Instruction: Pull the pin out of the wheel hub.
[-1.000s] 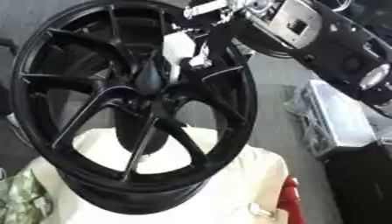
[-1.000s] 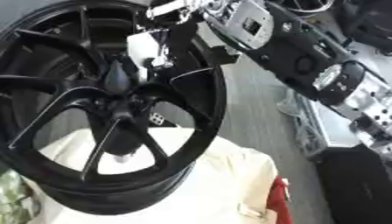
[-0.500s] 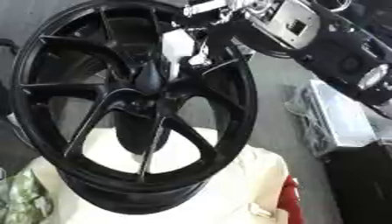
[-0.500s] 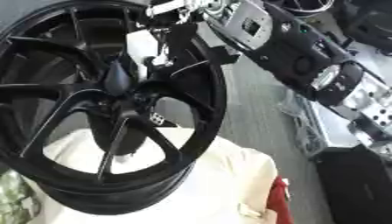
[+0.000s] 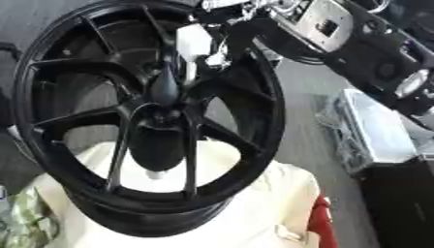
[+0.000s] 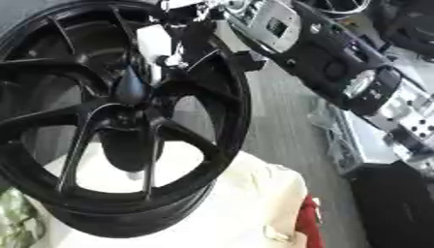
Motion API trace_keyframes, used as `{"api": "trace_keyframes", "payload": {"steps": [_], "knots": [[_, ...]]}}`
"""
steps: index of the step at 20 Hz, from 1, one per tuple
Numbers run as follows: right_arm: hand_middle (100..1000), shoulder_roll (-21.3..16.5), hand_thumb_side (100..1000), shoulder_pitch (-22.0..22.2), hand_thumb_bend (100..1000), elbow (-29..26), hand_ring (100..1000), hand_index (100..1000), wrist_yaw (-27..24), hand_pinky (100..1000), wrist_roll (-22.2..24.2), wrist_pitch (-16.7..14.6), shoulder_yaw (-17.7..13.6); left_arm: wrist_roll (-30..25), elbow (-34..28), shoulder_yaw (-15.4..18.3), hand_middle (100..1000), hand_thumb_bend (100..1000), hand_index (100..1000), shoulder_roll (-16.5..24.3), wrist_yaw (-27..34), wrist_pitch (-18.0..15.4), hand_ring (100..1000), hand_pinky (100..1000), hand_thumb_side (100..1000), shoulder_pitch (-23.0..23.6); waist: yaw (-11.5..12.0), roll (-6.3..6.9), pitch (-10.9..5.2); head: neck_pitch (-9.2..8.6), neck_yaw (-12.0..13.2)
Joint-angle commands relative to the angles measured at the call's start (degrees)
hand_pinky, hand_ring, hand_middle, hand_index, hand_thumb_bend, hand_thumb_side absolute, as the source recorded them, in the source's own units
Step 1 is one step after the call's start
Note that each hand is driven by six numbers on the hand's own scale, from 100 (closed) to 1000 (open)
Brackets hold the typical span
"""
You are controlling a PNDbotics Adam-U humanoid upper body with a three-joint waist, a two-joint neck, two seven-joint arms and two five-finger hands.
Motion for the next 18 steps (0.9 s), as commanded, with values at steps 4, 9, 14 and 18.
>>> {"api": "trace_keyframes", "payload": {"steps": [4,9,14,18], "knots": [[195,-1.2,210,-1.6,100,0.3,516,341,0.1,732,-1.4,0.0,-1.6,-0.3,-0.9,0.3,932,100,751,1.7,0.4,0.0,1000,702,708,-0.4,-0.1,0.70,-1.45,-0.09,0.0],[185,-1.6,219,-1.9,100,0.8,510,332,0.0,730,-1.4,-0.5,-1.8,-0.5,-0.9,0.4,933,100,751,1.7,0.5,0.0,1000,702,709,-0.3,-0.2,0.85,-1.63,-0.09,0.2],[180,-2.0,224,-1.8,100,1.2,506,327,-0.1,729,-1.4,-0.3,-2.1,-0.6,-0.9,0.4,933,100,751,1.7,0.7,0.1,1000,703,707,-0.2,-0.3,1.04,-1.88,-0.09,0.4],[176,-2.5,220,-1.6,100,1.2,503,326,-0.2,730,-2.3,-0.3,-3.0,-0.5,-0.9,0.5,933,100,751,1.5,1.1,0.2,1000,704,703,-0.1,-0.6,1.39,-2.38,-0.09,0.3]]}}
